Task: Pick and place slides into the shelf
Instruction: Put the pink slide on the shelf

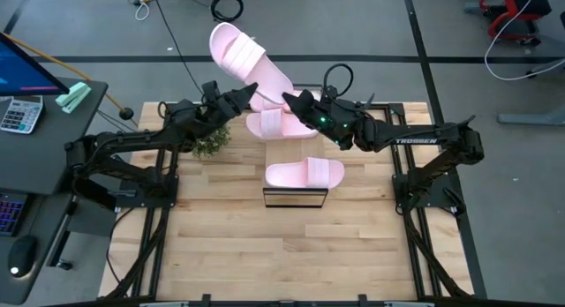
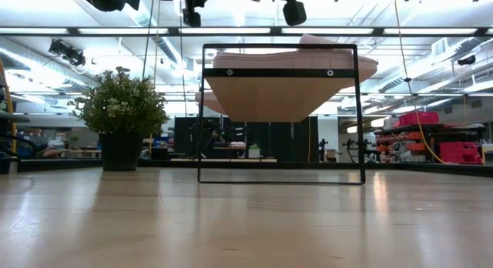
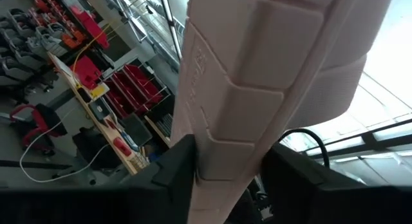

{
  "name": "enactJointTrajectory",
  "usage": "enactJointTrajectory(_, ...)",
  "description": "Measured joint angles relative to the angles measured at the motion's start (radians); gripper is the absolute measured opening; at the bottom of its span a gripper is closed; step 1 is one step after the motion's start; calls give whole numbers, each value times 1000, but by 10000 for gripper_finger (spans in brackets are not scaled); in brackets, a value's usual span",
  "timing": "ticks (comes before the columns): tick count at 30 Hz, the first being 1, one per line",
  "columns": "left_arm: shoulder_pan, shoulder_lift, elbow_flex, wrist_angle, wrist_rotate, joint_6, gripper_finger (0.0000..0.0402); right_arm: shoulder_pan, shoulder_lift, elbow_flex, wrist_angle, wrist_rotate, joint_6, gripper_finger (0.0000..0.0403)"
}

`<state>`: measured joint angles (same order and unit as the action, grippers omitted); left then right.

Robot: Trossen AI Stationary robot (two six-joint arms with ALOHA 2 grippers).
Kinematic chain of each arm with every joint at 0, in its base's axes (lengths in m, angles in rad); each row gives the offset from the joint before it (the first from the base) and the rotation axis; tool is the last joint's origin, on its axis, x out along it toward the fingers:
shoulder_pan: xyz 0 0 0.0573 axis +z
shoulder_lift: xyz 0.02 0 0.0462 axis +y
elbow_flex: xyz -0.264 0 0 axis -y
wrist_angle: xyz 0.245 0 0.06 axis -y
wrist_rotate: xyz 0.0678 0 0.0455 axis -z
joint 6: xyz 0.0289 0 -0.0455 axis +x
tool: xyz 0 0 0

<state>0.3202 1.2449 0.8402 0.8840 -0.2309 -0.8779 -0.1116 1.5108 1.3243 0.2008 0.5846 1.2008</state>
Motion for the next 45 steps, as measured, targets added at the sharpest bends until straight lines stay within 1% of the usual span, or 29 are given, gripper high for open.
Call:
enactJointTrajectory(4, 2, 0, 0, -4, -5, 3, 118, 0, 0, 0, -3, 0, -1, 30)
enactJointTrajectory(6, 2, 0, 0, -6, -5, 3, 102, 0, 0, 0, -7, -1, -1, 30)
enactJointTrajectory(9, 3, 0, 0, -5, -5, 9, 95, 0, 0, 0, -10, -11, -1, 30)
enactJointTrajectory(10, 3, 0, 0, -6, -5, 19, 96, 0, 0, 0, -11, -11, -5, 36)
enactJointTrajectory(12, 3, 0, 0, -8, -5, 26, 103, 1, 0, 0, -14, -15, -31, 63)
enactJointTrajectory(14, 4, 0, 0, -7, -4, 25, 109, 3, -1, 0, -13, -21, -56, 99)
enactJointTrajectory(17, 14, 0, 0, -8, 24, 25, 107, 2, -6, 0, -21, -80, -82, 152)
enactJointTrajectory(19, 31, 0, 0, -7, 79, 20, 100, -3, -11, 0, -29, -122, -92, 182)
enactJointTrajectory(22, 63, 0, 0, -17, 167, -34, 93, -6, -17, 0, -32, -159, -101, 218)
enactJointTrajectory(25, 95, 0, 0, -47, 243, -72, 94, -7, -24, 0, -44, -170, -105, 242)
enactJointTrajectory(28, 138, -2, 0, -67, 342, -84, 98, -12, -40, 0, -76, -214, -110, 256)
enactJointTrajectory(30, 175, -12, 0, -75, 416, -100, 97, -12, -66, 0, -122, -241, -113, 262)
enactJointTrajectory(32, 216, -18, 0, -69, 497, -126, 93, -13, -103, 0, -171, -242, -137, 264)
enactJointTrajectory(37, 311, -26, 0, -92, 774, -213, 94, -13, -205, 0, -287, -240, -228, 261)
enactJointTrajectory(39, 336, -27, 0, -112, 881, -233, 97, -19, -242, 0, -323, -243, -260, 259)
enactJointTrajectory(43, 365, -26, 0, -137, 1049, -272, 94, -36, -298, 0, -392, -252, -297, 254)
enactJointTrajectory(45, 375, -26, 0, -154, 1133, -288, 90, -52, -317, 0, -414, -280, -310, 252)
